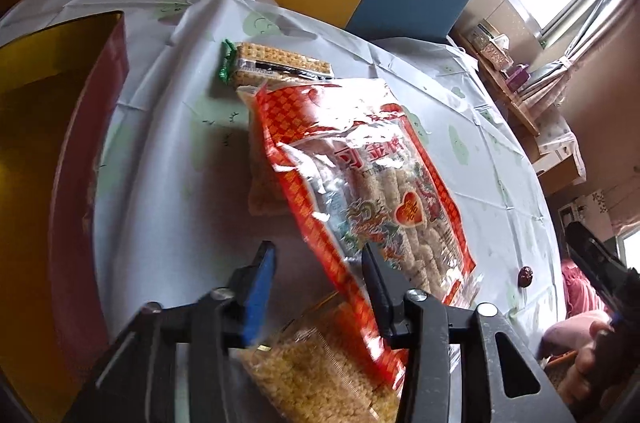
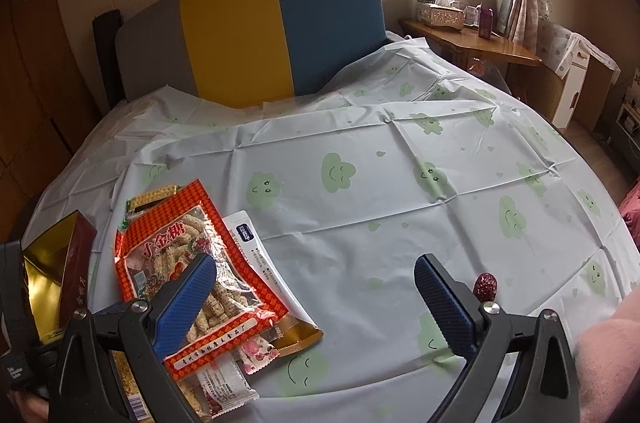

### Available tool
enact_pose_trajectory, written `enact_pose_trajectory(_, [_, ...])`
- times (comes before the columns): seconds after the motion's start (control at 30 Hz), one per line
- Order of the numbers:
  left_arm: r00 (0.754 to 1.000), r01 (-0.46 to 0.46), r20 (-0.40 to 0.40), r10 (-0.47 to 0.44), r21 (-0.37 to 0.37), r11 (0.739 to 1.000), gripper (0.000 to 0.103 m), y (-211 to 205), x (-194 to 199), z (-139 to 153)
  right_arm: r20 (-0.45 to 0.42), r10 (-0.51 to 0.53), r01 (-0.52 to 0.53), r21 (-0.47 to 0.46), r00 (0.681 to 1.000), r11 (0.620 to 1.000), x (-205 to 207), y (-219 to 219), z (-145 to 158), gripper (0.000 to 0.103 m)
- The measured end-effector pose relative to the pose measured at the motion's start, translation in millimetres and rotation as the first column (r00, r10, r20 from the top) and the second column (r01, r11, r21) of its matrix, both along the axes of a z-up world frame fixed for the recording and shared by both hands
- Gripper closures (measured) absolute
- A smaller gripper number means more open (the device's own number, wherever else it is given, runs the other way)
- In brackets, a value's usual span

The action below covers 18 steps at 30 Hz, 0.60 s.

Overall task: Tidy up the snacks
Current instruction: 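Grasp the orange-red candy bag with the left tool and lift it, then carry the orange-red bag into the gold box and open the left tool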

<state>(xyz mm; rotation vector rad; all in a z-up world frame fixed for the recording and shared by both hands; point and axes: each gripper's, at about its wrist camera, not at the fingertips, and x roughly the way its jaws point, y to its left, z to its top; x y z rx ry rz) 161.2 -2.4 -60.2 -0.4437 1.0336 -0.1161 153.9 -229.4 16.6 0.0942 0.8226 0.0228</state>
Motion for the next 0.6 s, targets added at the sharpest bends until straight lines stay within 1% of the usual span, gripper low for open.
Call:
enact_pose_trajectory(0.03, [1.000,0.013,0.004,-0.013,-0.001,1.000,0.089,-3,3,0,-0.003,0.004,-0.004,-0.003,1.000,1.000,1,1,-1,0.002])
enact_pose_trajectory(0.07, [1.000,0.022,0.011,-0.023,0.013,1.000,0.091,-6,5,1,-0.005,0.008,-0.008,-0.008,1.000,1.000,1,3,-2,0.002])
enact_pose_trajectory(0.1, [0.999,0.027,0.028,-0.028,0.025,0.999,0.100,-8,6,4,-0.006,0.012,-0.012,-0.014,1.000,1.000,1,4,-2,0.002])
enact_pose_trajectory(0.17, [0.998,0.039,0.041,-0.040,0.037,0.999,0.102,-10,7,9,-0.010,0.019,-0.019,-0.024,1.000,1.000,1,6,-4,0.002])
enact_pose_trajectory(0.3, [0.993,0.059,0.097,-0.064,0.051,0.997,0.103,-12,2,32,-0.012,0.025,-0.025,-0.039,1.000,0.999,2,8,-5,0.002])
enact_pose_trajectory(0.43, [0.985,0.072,0.157,-0.075,0.023,0.997,0.103,-8,0,57,-0.015,0.026,-0.027,-0.045,1.000,0.999,2,9,-6,0.002])
enact_pose_trajectory(0.53, [0.973,0.080,0.211,-0.091,0.062,0.995,0.103,-6,-2,77,-0.017,0.024,-0.025,-0.053,1.000,0.998,2,9,-7,0.002])
enact_pose_trajectory(0.6, [0.969,0.079,0.230,-0.092,0.064,0.995,0.103,-2,-4,86,-0.021,0.024,-0.025,-0.054,1.000,0.998,3,10,-7,0.002])
